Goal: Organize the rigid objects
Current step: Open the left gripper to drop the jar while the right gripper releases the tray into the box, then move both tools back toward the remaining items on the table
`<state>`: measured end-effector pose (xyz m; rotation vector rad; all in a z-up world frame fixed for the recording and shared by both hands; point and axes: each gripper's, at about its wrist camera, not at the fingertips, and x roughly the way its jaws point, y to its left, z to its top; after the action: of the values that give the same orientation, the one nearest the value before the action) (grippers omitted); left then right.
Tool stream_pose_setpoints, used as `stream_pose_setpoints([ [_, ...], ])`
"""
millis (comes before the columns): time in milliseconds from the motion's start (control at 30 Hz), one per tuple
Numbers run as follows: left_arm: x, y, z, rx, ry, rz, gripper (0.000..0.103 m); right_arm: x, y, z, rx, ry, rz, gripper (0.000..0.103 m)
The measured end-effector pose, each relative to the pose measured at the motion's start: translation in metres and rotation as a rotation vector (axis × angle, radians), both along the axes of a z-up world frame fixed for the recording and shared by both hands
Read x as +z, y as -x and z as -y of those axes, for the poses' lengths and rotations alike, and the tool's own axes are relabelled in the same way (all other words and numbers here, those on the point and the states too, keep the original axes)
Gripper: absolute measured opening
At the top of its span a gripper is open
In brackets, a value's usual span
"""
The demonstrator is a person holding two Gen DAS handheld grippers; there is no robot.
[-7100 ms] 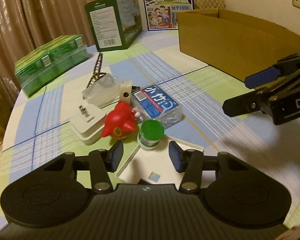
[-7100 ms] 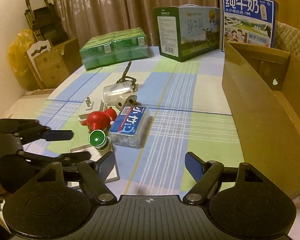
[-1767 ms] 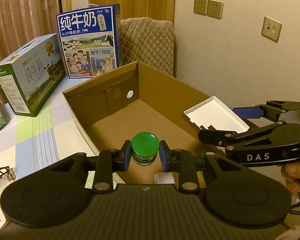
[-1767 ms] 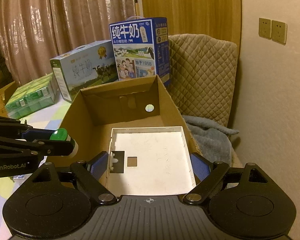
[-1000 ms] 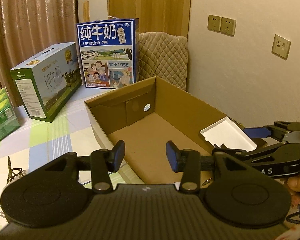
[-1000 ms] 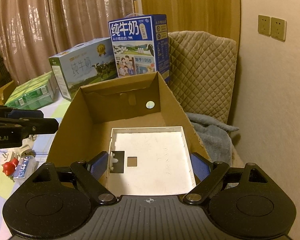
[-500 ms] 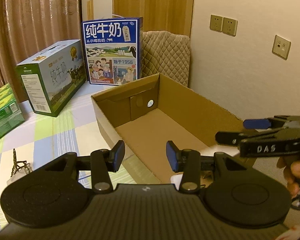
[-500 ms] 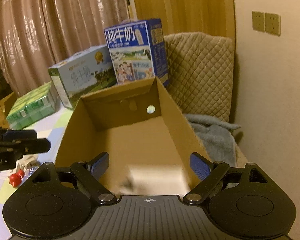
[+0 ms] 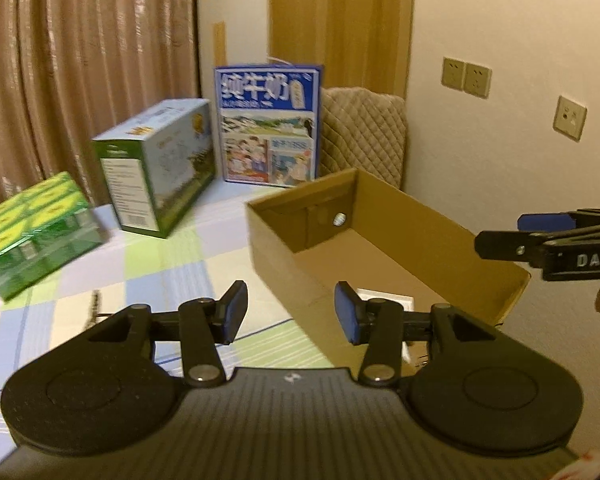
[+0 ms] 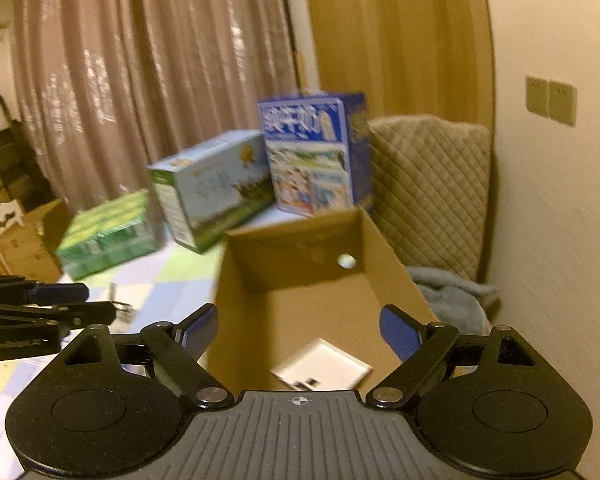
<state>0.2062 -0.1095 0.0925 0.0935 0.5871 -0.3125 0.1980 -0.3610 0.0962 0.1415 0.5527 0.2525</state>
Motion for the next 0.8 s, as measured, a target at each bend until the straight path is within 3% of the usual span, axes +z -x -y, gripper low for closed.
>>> stream_pose_setpoints([
  [367, 0.023, 0.052, -0.098, 0.162, -0.008, 0.030, 0.046, 0.023, 0.035, -0.076, 0.120, 0.005, 0.061, 0.085],
  [567, 0.003, 0.072, -0.155, 0.267, -0.020, -0.002, 0.047, 0.008, 0.037, -0.111, 0.150, -0.027, 0.029, 0.085],
  [800, -0.039, 0.077, -0.199, 0.342, -0.025, -0.062, 0.047, -0.035, 0.026, -0.149, 0.170, -0.032, -0.041, 0.085],
])
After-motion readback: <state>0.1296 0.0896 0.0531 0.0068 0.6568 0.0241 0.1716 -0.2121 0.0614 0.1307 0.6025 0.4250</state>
